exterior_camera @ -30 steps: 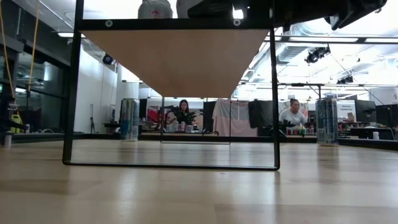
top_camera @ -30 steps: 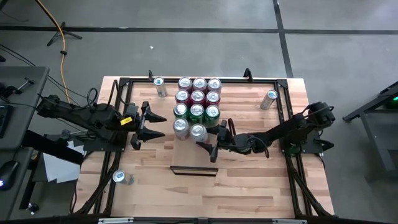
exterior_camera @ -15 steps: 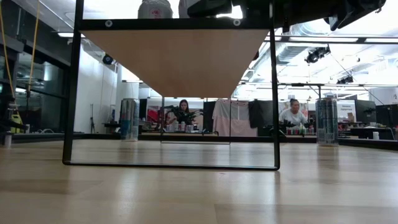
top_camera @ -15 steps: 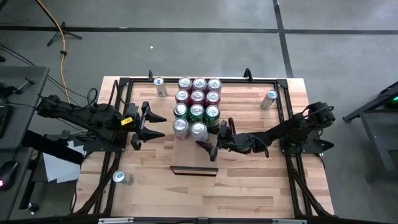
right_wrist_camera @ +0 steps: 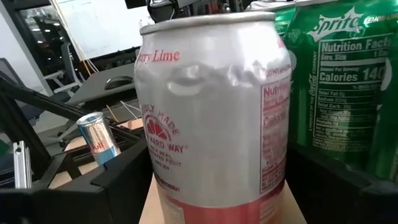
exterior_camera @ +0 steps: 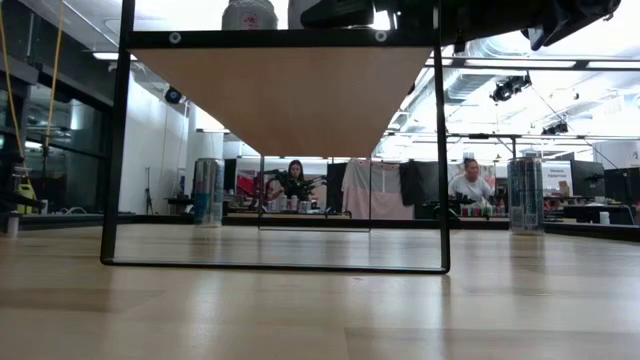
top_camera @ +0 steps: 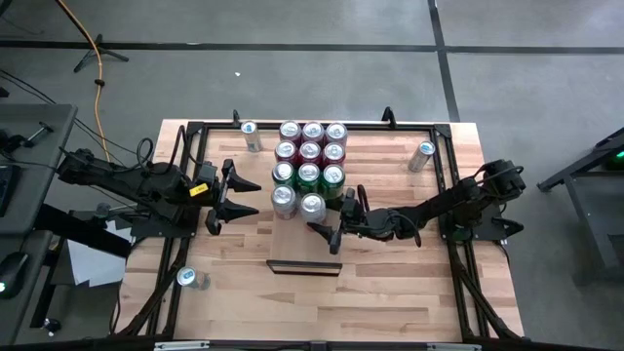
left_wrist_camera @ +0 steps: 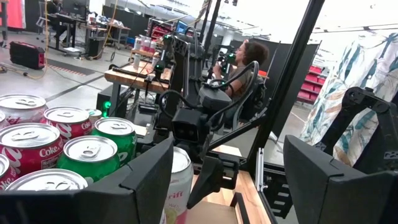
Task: Place canned beverage on shelf
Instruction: Put the bottom left pink soda can on the shelf
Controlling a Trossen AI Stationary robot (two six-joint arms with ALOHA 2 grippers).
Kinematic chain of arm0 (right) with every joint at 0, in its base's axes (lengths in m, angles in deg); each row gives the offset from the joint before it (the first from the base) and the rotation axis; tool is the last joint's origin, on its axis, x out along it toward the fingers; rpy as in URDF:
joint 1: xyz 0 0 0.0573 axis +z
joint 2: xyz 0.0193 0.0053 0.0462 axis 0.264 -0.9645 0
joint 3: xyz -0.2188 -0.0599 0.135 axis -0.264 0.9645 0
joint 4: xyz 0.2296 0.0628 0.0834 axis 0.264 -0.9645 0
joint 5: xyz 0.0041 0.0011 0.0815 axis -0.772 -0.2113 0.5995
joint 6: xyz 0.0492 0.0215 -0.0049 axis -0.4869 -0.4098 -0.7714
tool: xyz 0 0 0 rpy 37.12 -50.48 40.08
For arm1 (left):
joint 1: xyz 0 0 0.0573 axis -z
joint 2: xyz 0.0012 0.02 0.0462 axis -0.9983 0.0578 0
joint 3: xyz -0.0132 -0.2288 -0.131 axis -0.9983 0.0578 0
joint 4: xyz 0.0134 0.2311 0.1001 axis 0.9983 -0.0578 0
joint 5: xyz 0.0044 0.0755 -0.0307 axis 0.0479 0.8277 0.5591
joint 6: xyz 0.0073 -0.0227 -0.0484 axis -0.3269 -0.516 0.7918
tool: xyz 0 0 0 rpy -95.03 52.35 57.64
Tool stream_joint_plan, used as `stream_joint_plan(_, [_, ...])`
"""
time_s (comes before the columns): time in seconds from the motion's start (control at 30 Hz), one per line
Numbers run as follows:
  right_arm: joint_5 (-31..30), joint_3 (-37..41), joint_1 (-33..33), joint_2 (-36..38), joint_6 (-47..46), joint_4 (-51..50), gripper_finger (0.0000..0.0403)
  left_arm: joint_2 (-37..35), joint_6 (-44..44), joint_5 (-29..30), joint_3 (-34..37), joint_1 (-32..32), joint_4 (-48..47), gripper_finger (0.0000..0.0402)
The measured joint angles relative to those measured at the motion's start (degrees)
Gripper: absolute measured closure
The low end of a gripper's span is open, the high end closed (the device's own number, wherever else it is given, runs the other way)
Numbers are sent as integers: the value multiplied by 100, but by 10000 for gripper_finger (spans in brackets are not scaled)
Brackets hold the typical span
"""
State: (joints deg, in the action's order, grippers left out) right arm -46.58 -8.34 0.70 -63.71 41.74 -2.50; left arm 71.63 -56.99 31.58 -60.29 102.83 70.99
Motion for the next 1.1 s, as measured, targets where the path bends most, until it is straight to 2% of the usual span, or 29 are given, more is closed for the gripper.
stream_joint_plan(0.33, [-170,17,12,-14,225,-82,8,0,2,-2,0,2,0,172])
stream_joint_plan(0.47, [-133,17,91,224,328,-291,10,2,3,-2,0,2,2,172])
stream_joint_plan(0.7, [35,17,272,1051,525,-1422,10,4,4,-1,0,2,2,172])
stream_joint_plan(0.83, [403,17,421,1673,99,-2355,10,4,3,7,0,0,4,172])
stream_joint_plan(0.93, [724,15,509,2182,-632,-2871,10,4,2,154,0,2,7,172])
stream_joint_plan(1.1, [757,10,542,2792,-2187,-2956,10,19,4,461,0,2,20,172])
